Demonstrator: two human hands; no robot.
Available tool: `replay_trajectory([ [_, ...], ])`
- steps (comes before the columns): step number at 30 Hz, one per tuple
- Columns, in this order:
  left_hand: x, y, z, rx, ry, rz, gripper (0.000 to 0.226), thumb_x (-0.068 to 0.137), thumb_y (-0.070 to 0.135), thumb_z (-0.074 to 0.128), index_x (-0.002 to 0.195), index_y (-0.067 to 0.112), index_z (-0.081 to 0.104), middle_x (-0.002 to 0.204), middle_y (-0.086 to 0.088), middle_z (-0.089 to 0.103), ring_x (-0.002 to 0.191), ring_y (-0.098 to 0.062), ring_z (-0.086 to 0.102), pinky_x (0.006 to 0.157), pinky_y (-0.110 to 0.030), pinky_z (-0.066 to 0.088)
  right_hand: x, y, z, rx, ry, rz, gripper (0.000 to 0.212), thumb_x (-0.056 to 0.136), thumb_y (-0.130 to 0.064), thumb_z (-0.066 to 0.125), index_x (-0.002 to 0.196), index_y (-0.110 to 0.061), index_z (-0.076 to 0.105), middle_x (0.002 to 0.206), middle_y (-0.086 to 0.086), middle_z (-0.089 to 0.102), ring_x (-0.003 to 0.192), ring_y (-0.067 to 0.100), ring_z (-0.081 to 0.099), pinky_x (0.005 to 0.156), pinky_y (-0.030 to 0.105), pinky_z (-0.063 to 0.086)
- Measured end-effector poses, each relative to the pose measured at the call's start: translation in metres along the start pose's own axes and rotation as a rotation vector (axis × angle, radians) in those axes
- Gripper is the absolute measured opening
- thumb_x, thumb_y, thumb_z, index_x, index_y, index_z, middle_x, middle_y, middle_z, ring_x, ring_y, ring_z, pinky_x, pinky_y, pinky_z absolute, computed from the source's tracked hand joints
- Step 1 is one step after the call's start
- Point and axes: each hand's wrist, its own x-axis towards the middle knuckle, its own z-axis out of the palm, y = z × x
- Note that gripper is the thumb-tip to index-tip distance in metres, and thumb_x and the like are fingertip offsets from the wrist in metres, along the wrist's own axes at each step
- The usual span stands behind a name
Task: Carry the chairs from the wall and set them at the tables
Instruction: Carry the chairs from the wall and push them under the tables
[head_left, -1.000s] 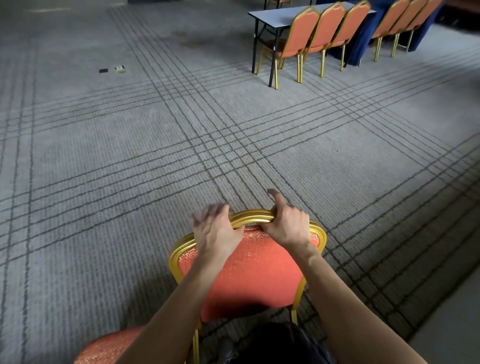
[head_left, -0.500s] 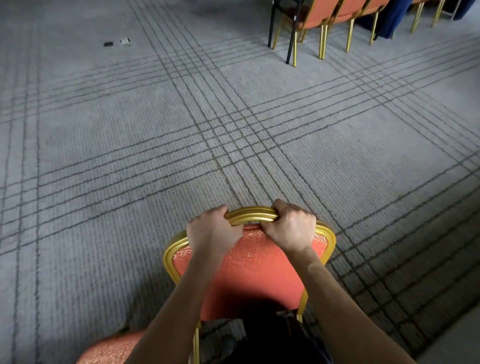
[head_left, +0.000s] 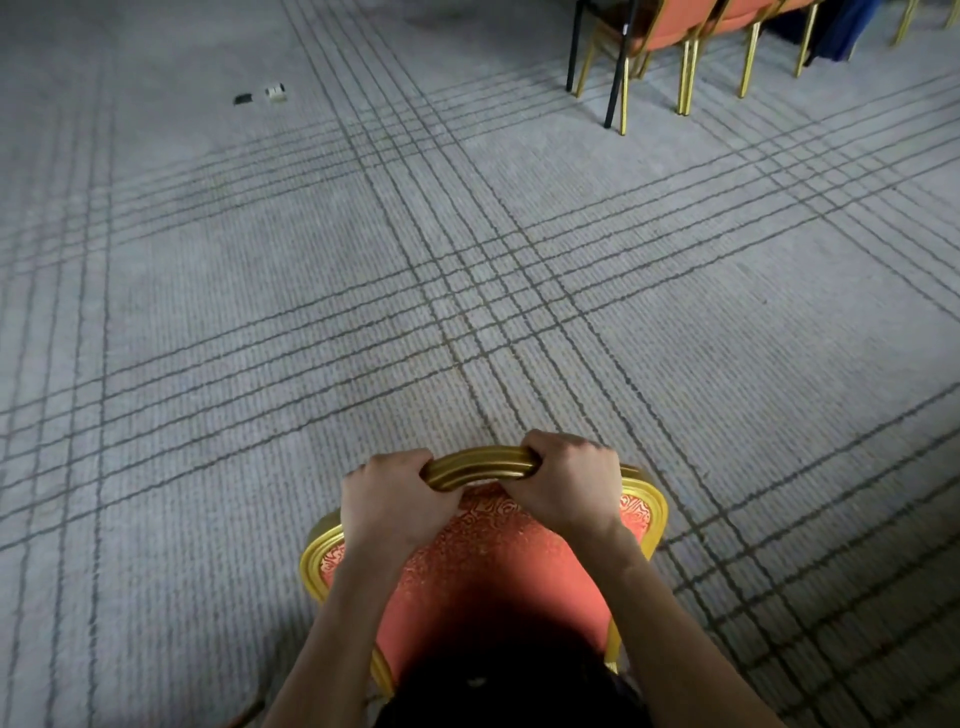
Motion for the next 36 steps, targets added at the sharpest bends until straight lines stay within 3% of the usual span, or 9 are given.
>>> replay_trajectory([
  [5, 0.047, 0.012, -0.02, 0.04, 0.118, 0.072, 0.045, 0.073, 0.054, 0.072, 0.056, 0.021, 0.047, 0.054, 0.007, 0.052, 0.061, -0.024, 0.061, 0.06, -0.03, 0.038, 0.054, -0.004, -0.007, 0.02, 0.12, -0.035, 0.042, 0.066, -0.057, 0.059, 0.055, -0.018, 0.051, 0.05, -0.003, 0.053, 0.045, 0.021, 0.055, 0.048, 0.023, 0.027],
  [12, 0.142, -0.001, -0.028, -0.018, 0.268, 0.171, 0.048, 0.062, 0.04, 0.076, 0.053, 0.029, 0.031, 0.046, 0.013, 0.034, 0.045, -0.012, 0.038, 0.051, -0.02, 0.023, 0.15, -0.015, 0.024, 0.069, 0.157, -0.079, 0.038, 0.064, -0.053, 0.063, 0.055, -0.024, 0.039, 0.047, -0.003, 0.051, 0.041, 0.019, 0.051, 0.049, 0.022, 0.023],
  [16, 0.235, -0.007, -0.043, -0.049, 0.357, 0.233, 0.045, 0.062, 0.042, 0.076, 0.053, 0.025, 0.035, 0.046, 0.012, 0.035, 0.043, -0.018, 0.048, 0.053, -0.025, 0.032, 0.237, -0.026, 0.045, 0.036, 0.168, -0.056, 0.039, 0.064, -0.057, 0.058, 0.056, -0.02, 0.054, 0.05, -0.002, 0.057, 0.046, 0.023, 0.057, 0.047, 0.025, 0.036],
  [22, 0.372, -0.009, -0.085, -0.131, 0.43, 0.306, 0.041, 0.06, 0.05, 0.069, 0.052, 0.022, 0.039, 0.048, 0.002, 0.053, 0.046, -0.023, 0.056, 0.05, -0.03, 0.048, 0.371, -0.052, 0.06, -0.053, 0.222, -0.048, 0.041, 0.064, -0.061, 0.055, 0.058, -0.021, 0.057, 0.053, -0.001, 0.061, 0.053, 0.028, 0.062, 0.05, 0.029, 0.042],
  [32, 0.558, 0.021, -0.102, -0.093, 0.45, 0.38, 0.047, 0.065, 0.048, 0.074, 0.053, 0.017, 0.042, 0.047, 0.001, 0.051, 0.045, -0.024, 0.054, 0.048, -0.029, 0.045, 0.541, -0.03, 0.095, -0.052, 0.243, -0.009, 0.038, 0.064, -0.057, 0.058, 0.06, -0.019, 0.061, 0.052, -0.001, 0.06, 0.05, 0.027, 0.061, 0.05, 0.029, 0.043],
  [36, 0.64, 0.044, -0.099, -0.07, 0.448, 0.365, 0.043, 0.066, 0.05, 0.073, 0.055, 0.015, 0.051, 0.05, 0.001, 0.055, 0.05, -0.026, 0.058, 0.052, -0.03, 0.046, 0.627, 0.0, 0.119, -0.001, 0.208, -0.021, 0.042, 0.065, -0.06, 0.059, 0.062, -0.018, 0.061, 0.053, 0.0, 0.061, 0.053, 0.028, 0.062, 0.051, 0.031, 0.045],
])
